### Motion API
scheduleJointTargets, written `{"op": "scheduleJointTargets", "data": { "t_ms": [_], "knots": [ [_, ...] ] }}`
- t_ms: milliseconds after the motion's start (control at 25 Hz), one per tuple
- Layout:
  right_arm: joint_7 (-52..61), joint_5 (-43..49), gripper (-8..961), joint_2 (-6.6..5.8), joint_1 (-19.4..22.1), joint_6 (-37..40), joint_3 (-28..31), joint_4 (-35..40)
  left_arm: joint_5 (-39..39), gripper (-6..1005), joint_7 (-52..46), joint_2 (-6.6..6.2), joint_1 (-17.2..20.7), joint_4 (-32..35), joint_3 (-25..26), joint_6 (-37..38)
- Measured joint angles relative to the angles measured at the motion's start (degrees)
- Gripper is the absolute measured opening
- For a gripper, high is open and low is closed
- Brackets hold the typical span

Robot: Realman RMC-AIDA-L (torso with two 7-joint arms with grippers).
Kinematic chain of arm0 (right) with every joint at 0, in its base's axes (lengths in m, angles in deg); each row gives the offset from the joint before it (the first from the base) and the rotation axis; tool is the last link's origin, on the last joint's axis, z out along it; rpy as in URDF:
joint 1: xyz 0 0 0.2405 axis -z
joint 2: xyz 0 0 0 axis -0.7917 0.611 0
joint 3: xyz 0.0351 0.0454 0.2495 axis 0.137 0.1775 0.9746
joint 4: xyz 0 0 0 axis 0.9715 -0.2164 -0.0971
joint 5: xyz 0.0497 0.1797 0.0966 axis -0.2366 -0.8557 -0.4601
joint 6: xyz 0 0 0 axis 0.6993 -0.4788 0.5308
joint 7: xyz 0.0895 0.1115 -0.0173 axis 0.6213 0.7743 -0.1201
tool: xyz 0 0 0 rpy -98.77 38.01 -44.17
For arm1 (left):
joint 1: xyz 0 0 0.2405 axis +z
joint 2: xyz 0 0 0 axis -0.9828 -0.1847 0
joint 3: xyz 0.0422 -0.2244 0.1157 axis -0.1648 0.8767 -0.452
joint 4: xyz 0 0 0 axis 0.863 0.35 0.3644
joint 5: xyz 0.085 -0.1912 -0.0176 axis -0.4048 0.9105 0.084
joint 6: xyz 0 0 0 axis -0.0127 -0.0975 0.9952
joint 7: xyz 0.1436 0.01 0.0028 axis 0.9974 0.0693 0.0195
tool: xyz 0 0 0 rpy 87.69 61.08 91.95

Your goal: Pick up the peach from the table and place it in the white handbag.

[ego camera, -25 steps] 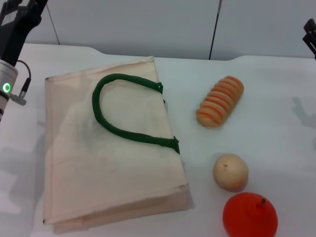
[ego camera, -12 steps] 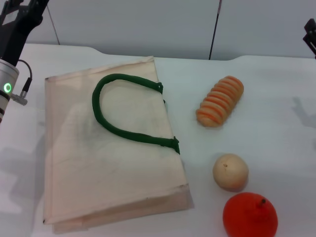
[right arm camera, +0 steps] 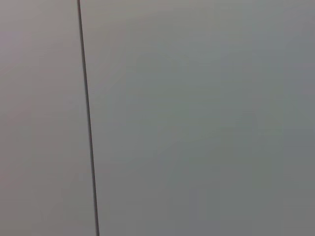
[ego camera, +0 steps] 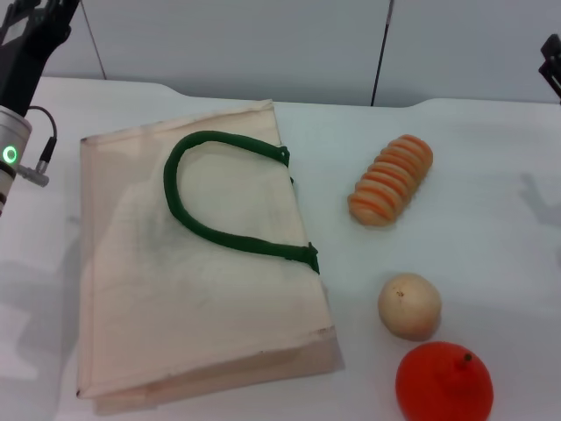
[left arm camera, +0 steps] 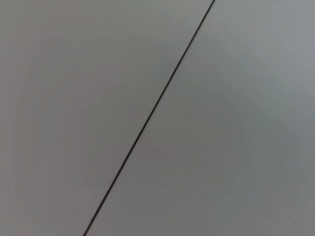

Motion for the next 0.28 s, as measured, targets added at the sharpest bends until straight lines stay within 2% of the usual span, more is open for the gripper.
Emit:
{"op": "scheduleJointTargets", "data": {
  "t_ms": [280],
  "knots": [
    [0.0,0.0,894,0.0,0.0,0.0,0.0,0.0,-0.1,826,-0.1,0.05,-0.1,-0.1,0.0,-0.3]
  ]
}}
